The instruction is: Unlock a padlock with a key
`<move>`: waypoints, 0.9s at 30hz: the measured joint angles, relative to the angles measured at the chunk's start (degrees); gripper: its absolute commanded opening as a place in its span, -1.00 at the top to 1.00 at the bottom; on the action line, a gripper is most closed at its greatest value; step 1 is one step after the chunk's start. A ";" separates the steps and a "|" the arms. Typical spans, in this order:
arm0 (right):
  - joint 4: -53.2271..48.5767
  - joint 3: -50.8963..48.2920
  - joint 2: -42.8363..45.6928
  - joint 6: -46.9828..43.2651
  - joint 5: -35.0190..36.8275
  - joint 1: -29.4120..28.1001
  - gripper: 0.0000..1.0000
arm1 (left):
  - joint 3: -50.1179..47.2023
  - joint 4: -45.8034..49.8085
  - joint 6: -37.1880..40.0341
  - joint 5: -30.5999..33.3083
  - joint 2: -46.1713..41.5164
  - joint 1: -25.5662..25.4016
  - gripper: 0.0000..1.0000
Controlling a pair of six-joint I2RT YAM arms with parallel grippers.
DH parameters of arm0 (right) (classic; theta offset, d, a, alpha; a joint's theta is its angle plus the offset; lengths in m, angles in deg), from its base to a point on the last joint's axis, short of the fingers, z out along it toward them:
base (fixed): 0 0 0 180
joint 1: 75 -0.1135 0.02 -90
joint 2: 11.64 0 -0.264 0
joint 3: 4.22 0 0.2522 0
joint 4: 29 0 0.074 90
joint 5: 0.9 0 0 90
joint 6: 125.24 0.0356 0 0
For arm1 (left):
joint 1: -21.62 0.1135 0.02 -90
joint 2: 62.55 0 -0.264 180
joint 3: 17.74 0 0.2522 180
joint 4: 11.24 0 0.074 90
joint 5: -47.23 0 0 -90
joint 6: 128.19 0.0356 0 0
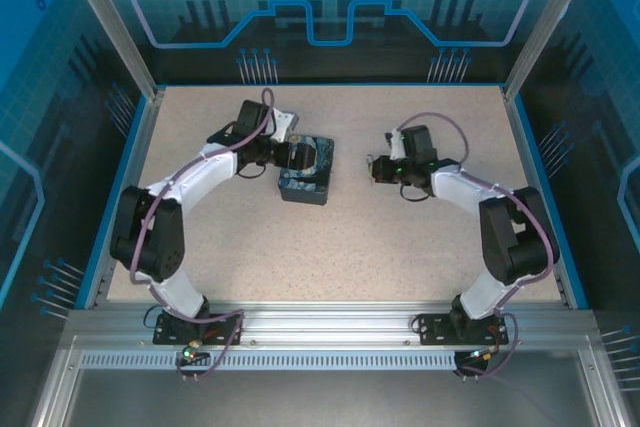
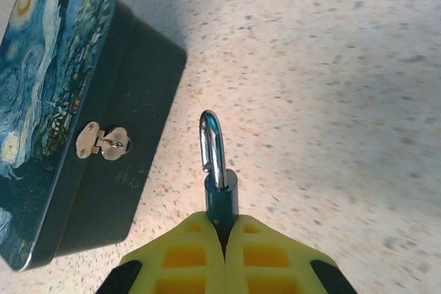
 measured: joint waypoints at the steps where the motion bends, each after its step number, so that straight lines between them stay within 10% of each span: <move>1: -1.42 0.00 0.37 -0.20 -1.53 1.86 1.00 | 0.46 0.07 -0.02 0.00 -1.55 0.13 -0.86; 16: -10.75 0.26 -8.96 -2.99 -14.32 15.06 1.00 | -3.04 2.47 -0.50 -0.15 -17.59 3.30 -0.90; 27: -11.91 2.49 -10.49 -3.50 -10.01 15.78 0.29 | -5.97 3.45 -1.57 2.56 -18.40 4.48 -0.97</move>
